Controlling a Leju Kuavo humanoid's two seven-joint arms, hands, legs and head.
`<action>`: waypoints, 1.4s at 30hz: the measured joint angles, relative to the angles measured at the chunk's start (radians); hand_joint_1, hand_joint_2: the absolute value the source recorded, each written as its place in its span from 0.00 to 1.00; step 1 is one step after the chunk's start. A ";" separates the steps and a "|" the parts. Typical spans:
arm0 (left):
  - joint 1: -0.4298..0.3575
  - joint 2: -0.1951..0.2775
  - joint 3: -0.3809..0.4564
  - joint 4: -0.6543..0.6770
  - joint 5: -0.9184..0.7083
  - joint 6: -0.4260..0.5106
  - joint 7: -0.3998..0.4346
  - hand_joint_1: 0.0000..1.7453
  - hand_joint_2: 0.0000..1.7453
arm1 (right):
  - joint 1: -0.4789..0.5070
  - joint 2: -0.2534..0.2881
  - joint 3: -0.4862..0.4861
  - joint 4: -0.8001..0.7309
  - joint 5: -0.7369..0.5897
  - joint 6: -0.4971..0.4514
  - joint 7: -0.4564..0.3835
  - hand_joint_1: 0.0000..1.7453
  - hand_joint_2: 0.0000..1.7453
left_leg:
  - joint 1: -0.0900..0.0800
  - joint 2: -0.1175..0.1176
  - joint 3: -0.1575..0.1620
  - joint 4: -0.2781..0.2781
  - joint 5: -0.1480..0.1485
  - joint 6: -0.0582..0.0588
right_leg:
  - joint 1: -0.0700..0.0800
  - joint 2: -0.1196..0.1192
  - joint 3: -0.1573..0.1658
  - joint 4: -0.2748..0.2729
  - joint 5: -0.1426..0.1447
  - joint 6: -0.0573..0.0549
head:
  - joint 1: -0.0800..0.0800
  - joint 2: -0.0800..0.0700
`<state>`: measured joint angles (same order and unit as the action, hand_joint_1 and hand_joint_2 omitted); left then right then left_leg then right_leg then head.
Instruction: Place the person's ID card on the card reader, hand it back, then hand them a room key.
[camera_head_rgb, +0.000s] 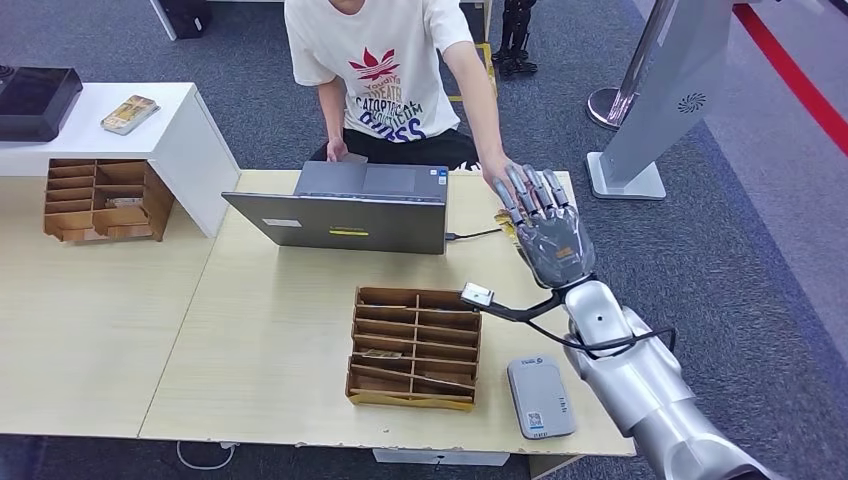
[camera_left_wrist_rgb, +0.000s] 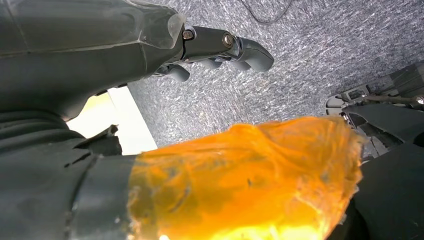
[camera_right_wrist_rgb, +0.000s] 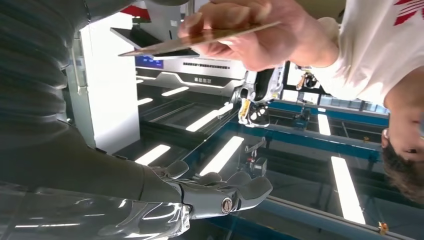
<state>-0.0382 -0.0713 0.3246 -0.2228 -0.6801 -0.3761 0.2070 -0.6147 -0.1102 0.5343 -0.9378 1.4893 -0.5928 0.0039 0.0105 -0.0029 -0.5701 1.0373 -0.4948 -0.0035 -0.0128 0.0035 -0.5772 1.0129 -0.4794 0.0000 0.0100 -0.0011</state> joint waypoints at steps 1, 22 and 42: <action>0.000 0.000 0.000 0.000 -0.002 0.000 0.000 0.00 0.00 | 0.004 0.000 0.005 -0.008 -0.004 0.002 -0.001 0.82 1.00 | 0.000 0.000 0.000 0.000 0.000 0.000 | 0.000 0.000 0.000 0.000 0.000 0.000 | 0.000 0.000; 0.000 0.000 0.000 0.000 -0.004 0.000 0.003 0.00 0.00 | 0.017 0.000 0.040 -0.041 -0.044 0.009 -0.003 1.00 1.00 | 0.000 0.000 0.000 0.000 0.000 0.000 | 0.000 0.000 0.000 0.000 0.000 0.000 | 0.000 0.000; 0.001 -0.001 0.003 0.000 0.002 0.000 0.005 0.00 0.00 | 0.095 0.012 -0.003 -0.136 -0.302 0.030 -0.052 1.00 1.00 | 0.000 -0.001 0.000 0.000 0.000 0.000 | 0.000 0.000 0.000 0.000 0.000 0.000 | 0.000 0.000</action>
<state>-0.0372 -0.0721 0.3278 -0.2228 -0.6782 -0.3761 0.2117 -0.5193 -0.0984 0.5310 -1.0742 1.1873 -0.5629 -0.0483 0.0105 -0.0034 -0.5703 1.0372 -0.4949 -0.0035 -0.0128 0.0033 -0.5773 1.0129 -0.4794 0.0001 0.0100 -0.0011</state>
